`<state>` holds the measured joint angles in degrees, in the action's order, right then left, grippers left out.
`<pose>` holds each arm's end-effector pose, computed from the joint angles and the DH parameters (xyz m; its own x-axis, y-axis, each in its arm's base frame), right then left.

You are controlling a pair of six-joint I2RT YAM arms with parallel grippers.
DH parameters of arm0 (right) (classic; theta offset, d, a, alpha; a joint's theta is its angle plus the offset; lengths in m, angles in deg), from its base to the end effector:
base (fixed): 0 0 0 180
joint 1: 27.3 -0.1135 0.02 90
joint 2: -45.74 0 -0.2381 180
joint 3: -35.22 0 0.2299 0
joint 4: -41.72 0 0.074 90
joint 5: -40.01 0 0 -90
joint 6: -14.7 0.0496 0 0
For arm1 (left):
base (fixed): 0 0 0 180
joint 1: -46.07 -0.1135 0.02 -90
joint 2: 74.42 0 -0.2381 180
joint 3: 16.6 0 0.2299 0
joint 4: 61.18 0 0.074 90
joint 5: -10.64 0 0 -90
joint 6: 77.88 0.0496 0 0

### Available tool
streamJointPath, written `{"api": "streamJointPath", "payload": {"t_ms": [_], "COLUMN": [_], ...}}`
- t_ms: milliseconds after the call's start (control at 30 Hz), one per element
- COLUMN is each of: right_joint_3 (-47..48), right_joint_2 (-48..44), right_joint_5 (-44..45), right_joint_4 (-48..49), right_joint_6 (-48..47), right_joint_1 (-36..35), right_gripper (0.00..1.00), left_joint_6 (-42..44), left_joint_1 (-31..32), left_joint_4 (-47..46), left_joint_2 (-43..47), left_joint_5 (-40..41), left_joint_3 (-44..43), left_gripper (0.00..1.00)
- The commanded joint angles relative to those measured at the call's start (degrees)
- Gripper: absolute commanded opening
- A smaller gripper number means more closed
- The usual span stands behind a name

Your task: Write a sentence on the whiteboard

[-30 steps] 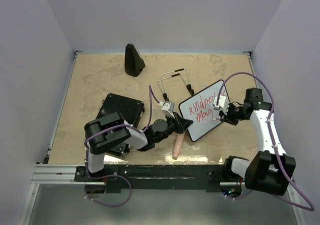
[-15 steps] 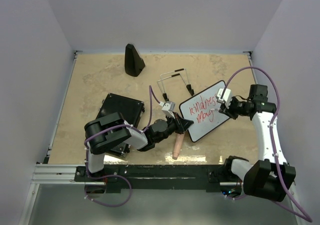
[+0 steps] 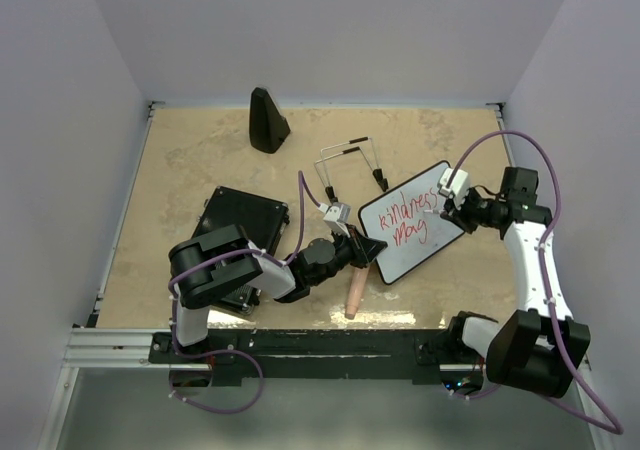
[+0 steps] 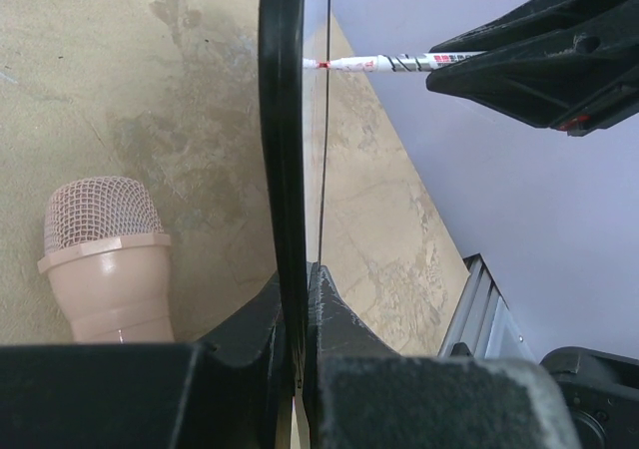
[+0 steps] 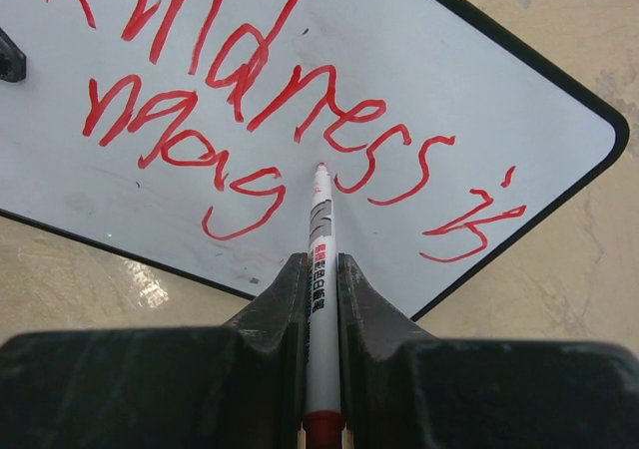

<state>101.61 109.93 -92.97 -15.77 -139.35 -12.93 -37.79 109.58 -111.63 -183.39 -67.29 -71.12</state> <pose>0.2107 -0.0191 0.2460 -0.1736 -0.6346 -0.7531 -0.8011 0.5357 -0.2668 0.1669 -0.3116 0.1431 -0.6184 -0.4363 -0.6536 0.4799 0.4489 -0.7538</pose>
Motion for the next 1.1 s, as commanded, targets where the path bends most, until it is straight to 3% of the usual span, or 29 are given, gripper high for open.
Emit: {"api": "streamJointPath", "payload": {"t_ms": [0, 633, 1067], "right_joint_3": [-0.81, -0.2, -2.22], "right_joint_2": [1.29, -1.08, -1.17], "right_joint_5": [0.35, -1.05, 1.5], "right_joint_4": [2.91, -4.48, 2.64], "right_joint_6": [1.65, -3.8, 2.35], "right_joint_1": [0.31, 0.83, 0.83], "right_gripper": [0.0, 0.0, 0.0], "left_joint_6": [2.54, 2.54, 2.63], "left_joint_1": [0.65, 0.65, 0.66], "left_joint_4": [-2.97, -3.15, -3.32], "left_joint_2": [-0.46, -0.28, 0.07], "left_joint_5": [-1.62, -1.44, -1.44], "left_joint_3": [-0.86, -0.42, -0.24], "left_gripper": [0.0, 0.0, 0.0]}}
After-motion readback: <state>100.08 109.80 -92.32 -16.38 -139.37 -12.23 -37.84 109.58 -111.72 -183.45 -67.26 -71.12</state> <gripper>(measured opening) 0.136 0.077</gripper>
